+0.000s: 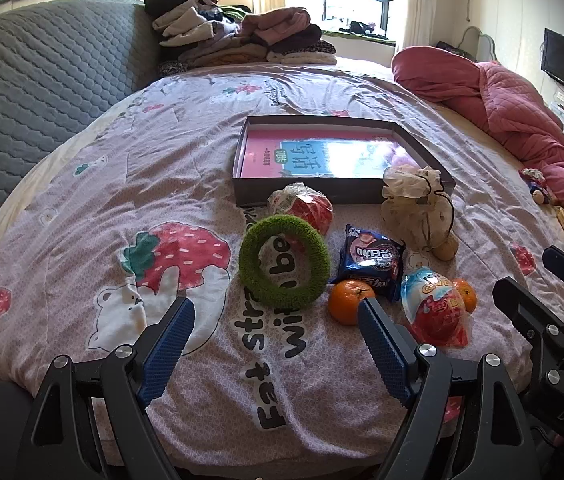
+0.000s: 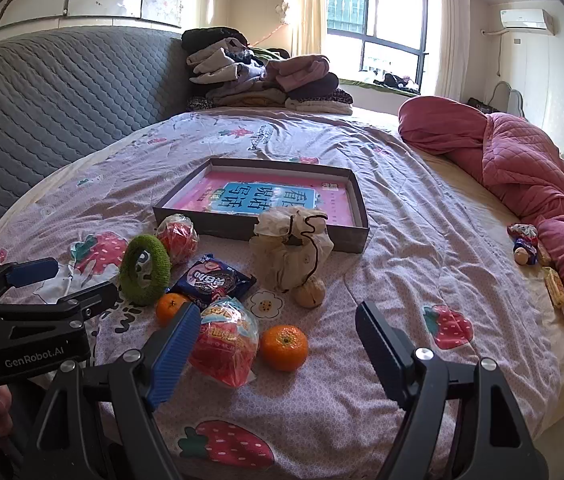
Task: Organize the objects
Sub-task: 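Move the left tool toward the green fuzzy ring while the right tool approaches the wrapped candy egg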
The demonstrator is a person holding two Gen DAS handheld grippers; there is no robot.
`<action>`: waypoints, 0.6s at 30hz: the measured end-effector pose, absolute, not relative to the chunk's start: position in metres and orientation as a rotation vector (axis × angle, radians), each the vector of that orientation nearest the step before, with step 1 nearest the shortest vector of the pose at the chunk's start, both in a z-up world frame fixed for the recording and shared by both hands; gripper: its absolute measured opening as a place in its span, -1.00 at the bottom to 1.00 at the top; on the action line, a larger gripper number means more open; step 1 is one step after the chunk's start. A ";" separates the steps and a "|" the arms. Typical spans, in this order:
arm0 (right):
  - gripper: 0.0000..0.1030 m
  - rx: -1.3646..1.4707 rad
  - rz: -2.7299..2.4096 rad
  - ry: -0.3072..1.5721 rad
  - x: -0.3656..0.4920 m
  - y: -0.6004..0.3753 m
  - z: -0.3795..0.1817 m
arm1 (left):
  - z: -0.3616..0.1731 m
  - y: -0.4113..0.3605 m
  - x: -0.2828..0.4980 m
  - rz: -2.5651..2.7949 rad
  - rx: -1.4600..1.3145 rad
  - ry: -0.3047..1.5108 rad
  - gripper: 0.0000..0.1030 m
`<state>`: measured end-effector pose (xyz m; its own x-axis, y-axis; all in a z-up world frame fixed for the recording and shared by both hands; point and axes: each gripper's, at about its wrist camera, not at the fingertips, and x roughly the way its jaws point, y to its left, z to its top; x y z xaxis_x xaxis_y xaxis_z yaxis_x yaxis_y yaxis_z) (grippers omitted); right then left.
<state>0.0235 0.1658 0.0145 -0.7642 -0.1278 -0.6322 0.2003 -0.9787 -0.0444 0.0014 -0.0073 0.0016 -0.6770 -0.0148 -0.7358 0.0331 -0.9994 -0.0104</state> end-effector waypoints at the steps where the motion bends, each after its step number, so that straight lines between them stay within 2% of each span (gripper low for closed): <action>1: 0.54 0.991 -2.792 0.161 0.023 0.166 0.014 | 0.001 -0.008 0.001 -2.850 1.255 0.037 0.64; 18: 0.54 1.025 -2.753 0.168 0.025 0.164 0.008 | -0.007 -0.009 0.001 -2.830 1.310 0.045 0.64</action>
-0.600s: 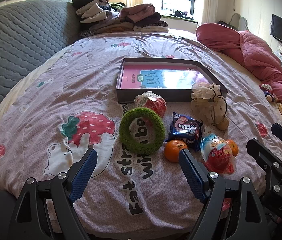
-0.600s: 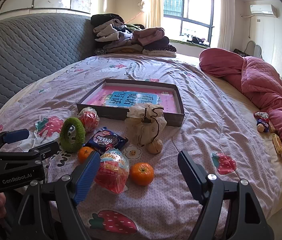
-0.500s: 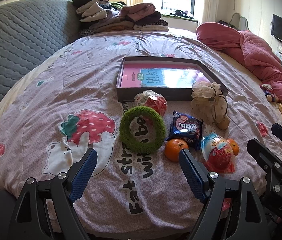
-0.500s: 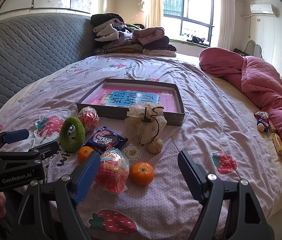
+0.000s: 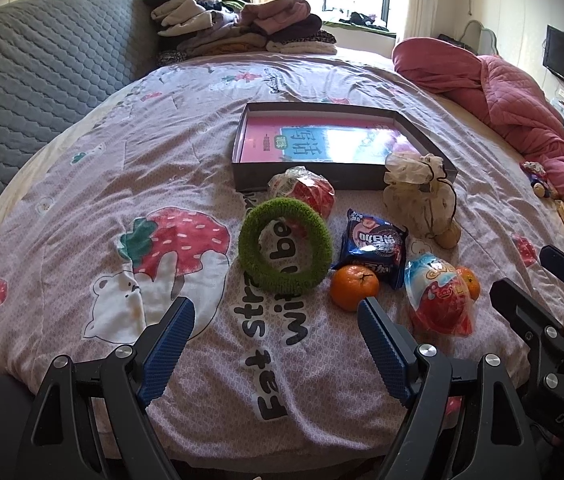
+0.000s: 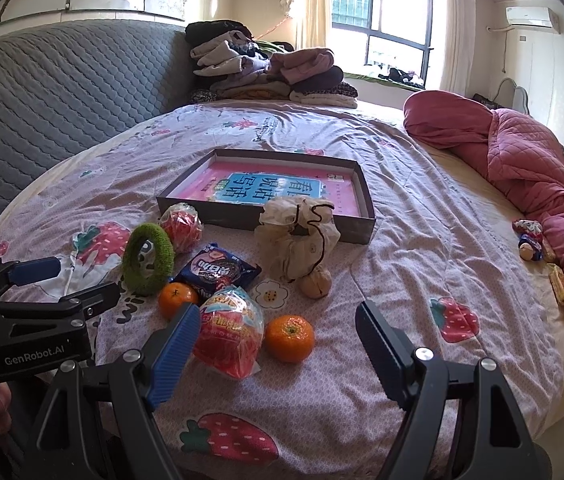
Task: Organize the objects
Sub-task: 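Move the left tool toward the green fuzzy ring while the right tool approaches the wrapped candy egg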
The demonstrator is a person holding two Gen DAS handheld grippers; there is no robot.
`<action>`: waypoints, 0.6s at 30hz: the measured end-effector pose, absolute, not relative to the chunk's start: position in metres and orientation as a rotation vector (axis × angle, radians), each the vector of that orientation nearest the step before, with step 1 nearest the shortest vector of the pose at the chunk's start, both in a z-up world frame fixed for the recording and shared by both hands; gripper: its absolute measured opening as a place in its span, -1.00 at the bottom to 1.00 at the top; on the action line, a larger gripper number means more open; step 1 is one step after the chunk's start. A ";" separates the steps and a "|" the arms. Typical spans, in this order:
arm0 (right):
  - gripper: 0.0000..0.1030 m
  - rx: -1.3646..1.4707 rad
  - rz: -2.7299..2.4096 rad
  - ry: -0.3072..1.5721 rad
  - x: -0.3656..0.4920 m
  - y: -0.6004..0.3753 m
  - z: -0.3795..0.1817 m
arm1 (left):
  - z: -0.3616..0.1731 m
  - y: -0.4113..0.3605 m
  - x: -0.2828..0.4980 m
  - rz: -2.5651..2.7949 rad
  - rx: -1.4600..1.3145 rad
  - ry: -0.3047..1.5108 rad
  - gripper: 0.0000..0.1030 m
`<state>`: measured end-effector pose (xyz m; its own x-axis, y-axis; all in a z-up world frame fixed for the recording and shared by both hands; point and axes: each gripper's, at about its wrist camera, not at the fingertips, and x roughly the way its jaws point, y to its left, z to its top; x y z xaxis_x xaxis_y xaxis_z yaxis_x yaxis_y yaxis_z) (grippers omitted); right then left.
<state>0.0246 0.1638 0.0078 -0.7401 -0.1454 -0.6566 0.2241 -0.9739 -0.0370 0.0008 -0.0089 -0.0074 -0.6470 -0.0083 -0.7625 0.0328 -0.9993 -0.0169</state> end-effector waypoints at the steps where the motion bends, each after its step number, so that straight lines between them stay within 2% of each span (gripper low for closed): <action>1: 0.54 1.027 -2.749 0.169 0.024 0.163 0.007 | -0.008 -0.009 0.001 -2.831 1.317 0.045 0.64; 18: 0.54 1.102 -2.670 0.213 0.029 0.157 -0.013 | -0.029 -0.018 0.004 -2.791 1.443 0.056 0.64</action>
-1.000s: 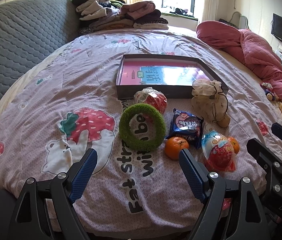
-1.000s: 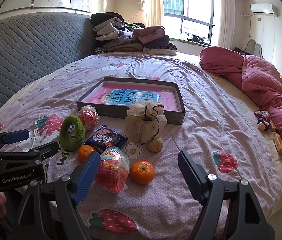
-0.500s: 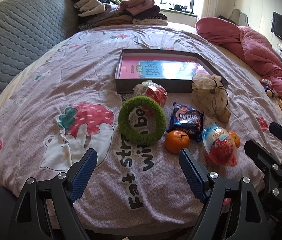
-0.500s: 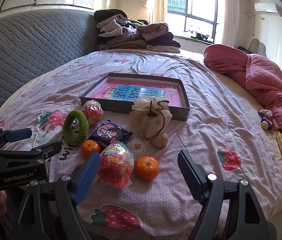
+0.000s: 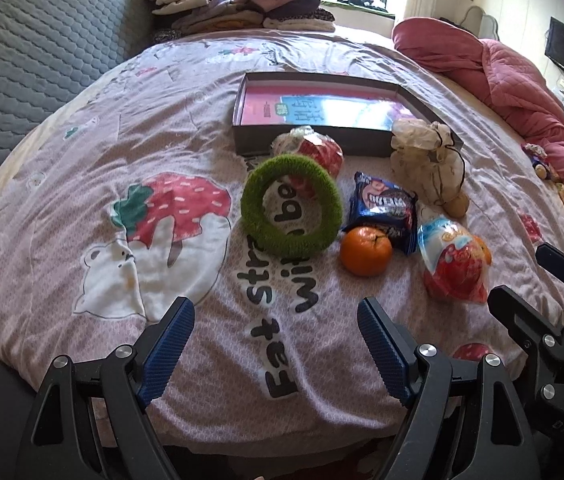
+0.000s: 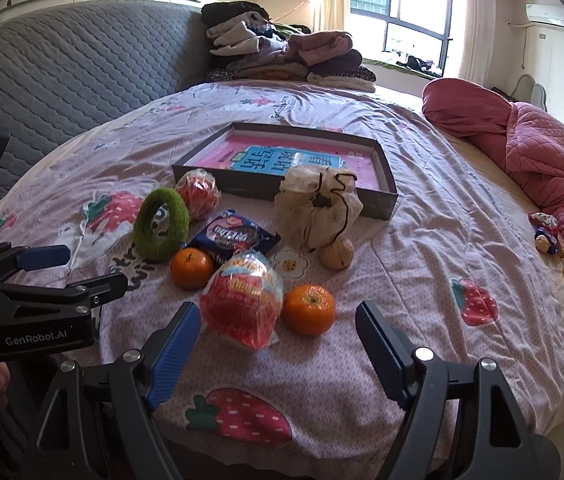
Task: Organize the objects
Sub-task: 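Move the left tool toward the green fuzzy ring while the right tool approaches the wrapped candy egg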
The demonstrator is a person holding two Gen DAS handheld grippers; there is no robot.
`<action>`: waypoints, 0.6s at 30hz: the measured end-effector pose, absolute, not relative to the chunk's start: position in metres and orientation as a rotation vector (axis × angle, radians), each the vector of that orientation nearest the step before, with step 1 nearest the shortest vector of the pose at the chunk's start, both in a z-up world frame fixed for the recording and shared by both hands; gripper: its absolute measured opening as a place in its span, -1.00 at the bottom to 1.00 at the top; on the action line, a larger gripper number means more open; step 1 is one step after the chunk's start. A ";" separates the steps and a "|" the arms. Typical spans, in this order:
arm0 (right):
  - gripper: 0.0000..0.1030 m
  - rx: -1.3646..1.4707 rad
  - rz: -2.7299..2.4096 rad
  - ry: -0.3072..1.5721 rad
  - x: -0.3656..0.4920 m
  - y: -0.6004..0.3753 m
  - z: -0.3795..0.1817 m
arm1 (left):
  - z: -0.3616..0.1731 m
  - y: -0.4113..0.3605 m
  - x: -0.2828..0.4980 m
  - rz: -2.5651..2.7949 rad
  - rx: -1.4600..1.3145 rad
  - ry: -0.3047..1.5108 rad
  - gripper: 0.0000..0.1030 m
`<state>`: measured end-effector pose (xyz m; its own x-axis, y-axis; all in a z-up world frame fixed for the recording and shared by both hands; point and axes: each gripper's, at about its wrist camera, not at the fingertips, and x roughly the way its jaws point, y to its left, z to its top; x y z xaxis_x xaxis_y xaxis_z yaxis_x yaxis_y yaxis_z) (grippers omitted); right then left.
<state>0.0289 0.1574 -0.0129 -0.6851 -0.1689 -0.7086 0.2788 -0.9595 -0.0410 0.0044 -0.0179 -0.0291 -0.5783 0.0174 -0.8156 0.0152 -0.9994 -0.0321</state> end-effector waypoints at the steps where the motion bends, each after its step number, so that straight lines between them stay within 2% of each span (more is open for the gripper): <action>1: 0.54 1.105 -2.667 0.215 0.030 0.158 -0.014 | -0.030 -0.019 0.005 2.786 -1.446 -0.058 0.64; 18: 0.54 1.148 -2.694 0.180 0.018 0.177 -0.024 | -0.035 -0.024 -0.007 2.768 -1.425 -0.108 0.64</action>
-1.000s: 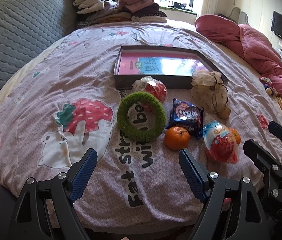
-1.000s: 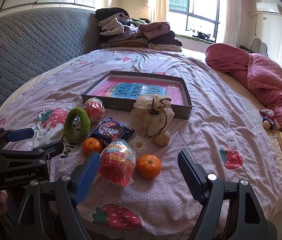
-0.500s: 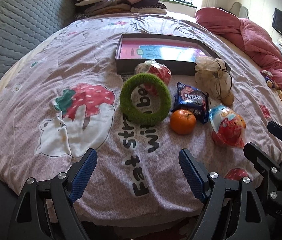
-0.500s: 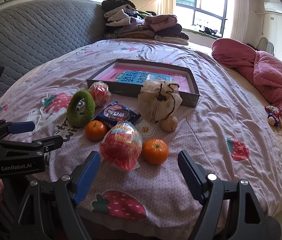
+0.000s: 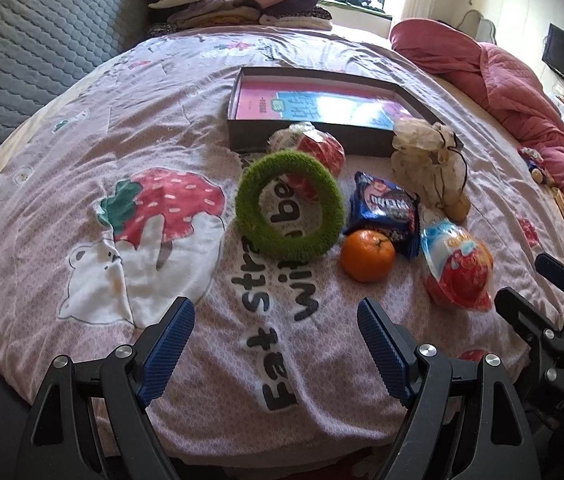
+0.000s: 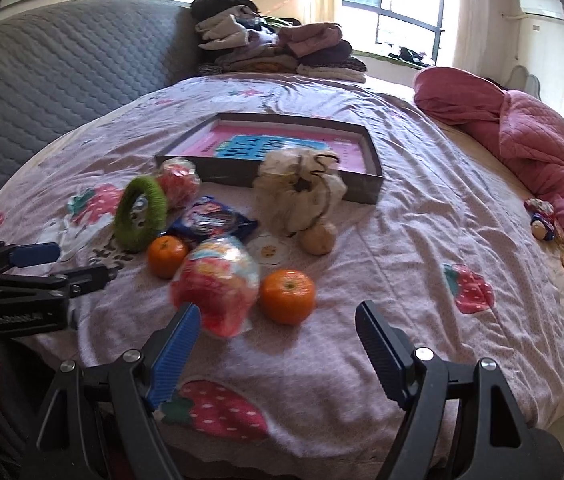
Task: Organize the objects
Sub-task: 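Move the left tool toward the green fuzzy ring while the right tool approaches the wrapped candy egg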
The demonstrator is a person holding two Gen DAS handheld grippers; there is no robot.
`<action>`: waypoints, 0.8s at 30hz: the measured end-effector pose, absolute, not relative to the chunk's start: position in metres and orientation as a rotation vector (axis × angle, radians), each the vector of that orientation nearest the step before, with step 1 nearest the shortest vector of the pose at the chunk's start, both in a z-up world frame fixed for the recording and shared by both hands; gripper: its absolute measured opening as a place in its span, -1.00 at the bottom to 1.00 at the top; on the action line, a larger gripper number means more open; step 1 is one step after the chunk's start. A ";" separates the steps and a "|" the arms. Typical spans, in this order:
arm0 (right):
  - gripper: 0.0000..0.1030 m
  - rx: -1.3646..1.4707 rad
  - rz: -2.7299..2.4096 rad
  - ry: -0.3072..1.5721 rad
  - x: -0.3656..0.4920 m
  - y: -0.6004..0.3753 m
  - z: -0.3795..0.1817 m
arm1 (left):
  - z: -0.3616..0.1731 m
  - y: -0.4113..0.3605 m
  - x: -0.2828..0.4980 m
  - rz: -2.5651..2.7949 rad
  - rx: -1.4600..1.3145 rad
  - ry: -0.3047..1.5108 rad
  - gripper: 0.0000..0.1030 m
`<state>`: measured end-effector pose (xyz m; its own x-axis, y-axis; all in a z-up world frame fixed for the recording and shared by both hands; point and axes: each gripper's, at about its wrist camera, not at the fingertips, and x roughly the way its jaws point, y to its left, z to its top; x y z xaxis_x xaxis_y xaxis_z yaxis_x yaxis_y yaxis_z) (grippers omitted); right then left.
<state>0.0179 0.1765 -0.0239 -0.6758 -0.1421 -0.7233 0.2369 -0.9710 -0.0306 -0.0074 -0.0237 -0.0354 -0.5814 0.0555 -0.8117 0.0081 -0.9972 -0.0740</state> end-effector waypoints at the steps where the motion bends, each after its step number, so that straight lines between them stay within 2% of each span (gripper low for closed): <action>1: 0.54 1.151 -2.696 0.178 0.016 0.178 -0.024 | -0.035 -0.024 -0.009 2.770 -1.420 -0.111 0.64; 24: 0.54 1.097 -2.595 0.318 0.004 0.137 -0.036 | -0.039 -0.040 -0.057 2.818 -1.379 -0.110 0.64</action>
